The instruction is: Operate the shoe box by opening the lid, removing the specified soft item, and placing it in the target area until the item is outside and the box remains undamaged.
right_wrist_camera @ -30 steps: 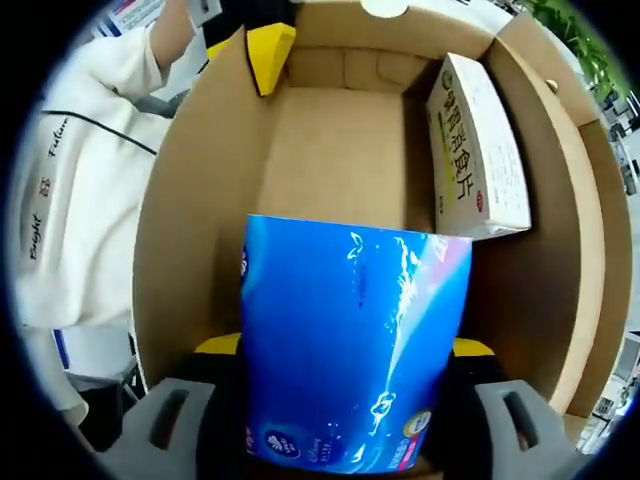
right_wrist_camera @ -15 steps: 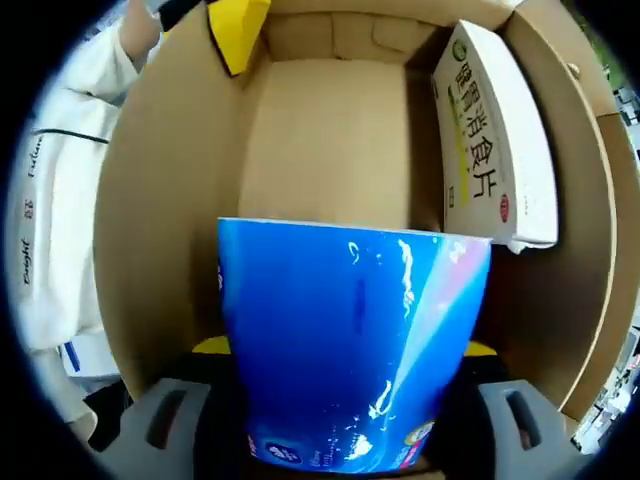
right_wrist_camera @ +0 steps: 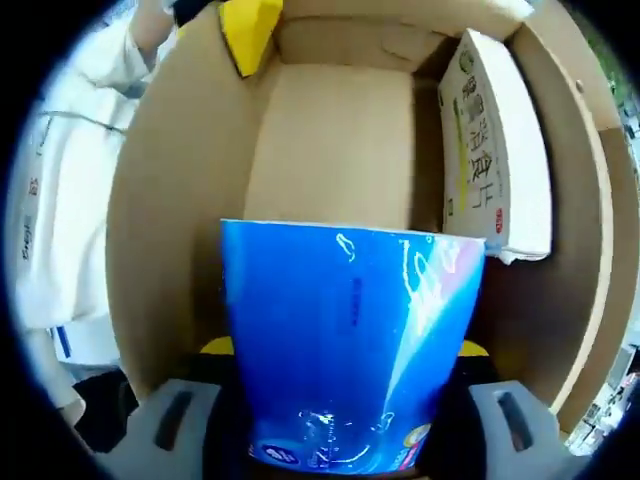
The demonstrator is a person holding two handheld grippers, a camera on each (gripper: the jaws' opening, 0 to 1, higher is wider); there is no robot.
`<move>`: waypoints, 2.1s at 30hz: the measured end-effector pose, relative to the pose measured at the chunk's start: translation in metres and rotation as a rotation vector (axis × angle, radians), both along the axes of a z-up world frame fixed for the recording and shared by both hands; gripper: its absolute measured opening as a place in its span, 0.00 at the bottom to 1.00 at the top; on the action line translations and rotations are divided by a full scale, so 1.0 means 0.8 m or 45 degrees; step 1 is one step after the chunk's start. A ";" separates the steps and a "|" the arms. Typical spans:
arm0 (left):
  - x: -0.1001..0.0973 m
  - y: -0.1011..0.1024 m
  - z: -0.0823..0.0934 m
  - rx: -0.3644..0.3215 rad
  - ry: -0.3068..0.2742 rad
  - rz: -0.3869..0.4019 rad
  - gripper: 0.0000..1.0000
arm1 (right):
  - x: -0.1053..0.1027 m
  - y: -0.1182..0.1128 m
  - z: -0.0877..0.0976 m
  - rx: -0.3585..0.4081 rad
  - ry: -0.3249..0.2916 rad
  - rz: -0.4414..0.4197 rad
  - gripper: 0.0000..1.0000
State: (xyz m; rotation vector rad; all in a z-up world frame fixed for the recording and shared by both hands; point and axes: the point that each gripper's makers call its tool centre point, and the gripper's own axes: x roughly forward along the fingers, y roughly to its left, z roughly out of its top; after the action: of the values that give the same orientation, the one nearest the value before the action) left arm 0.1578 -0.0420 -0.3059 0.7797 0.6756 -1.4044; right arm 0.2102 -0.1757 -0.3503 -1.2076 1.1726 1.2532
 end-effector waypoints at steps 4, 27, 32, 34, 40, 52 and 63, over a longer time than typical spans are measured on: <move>0.001 0.000 0.000 0.002 0.012 0.008 0.01 | -0.006 0.000 0.001 -0.016 0.047 -0.011 0.71; 0.000 -0.001 0.001 -0.004 0.022 0.014 0.01 | 0.011 -0.002 0.091 0.051 -0.112 0.022 0.71; 0.000 -0.002 0.001 -0.002 0.015 0.017 0.01 | 0.015 -0.008 0.090 -0.011 -0.148 0.056 0.71; 0.000 -0.002 0.001 -0.004 0.017 0.017 0.01 | 0.010 -0.007 0.090 -0.003 -0.120 0.047 0.71; 0.000 -0.001 0.001 -0.004 0.019 0.014 0.01 | 0.014 -0.010 0.097 0.006 -0.156 0.094 0.71; 0.001 -0.001 0.001 -0.004 0.020 0.017 0.01 | 0.006 -0.019 0.111 -0.002 -0.151 0.202 0.71; 0.002 -0.002 0.001 -0.006 0.018 0.016 0.01 | 0.007 -0.029 0.133 0.019 -0.180 0.141 0.70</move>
State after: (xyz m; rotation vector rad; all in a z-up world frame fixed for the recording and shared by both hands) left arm 0.1593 -0.0432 -0.3053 0.7613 0.6872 -1.4007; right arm 0.2162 -0.1988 -0.2442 -1.3428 1.0031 1.2348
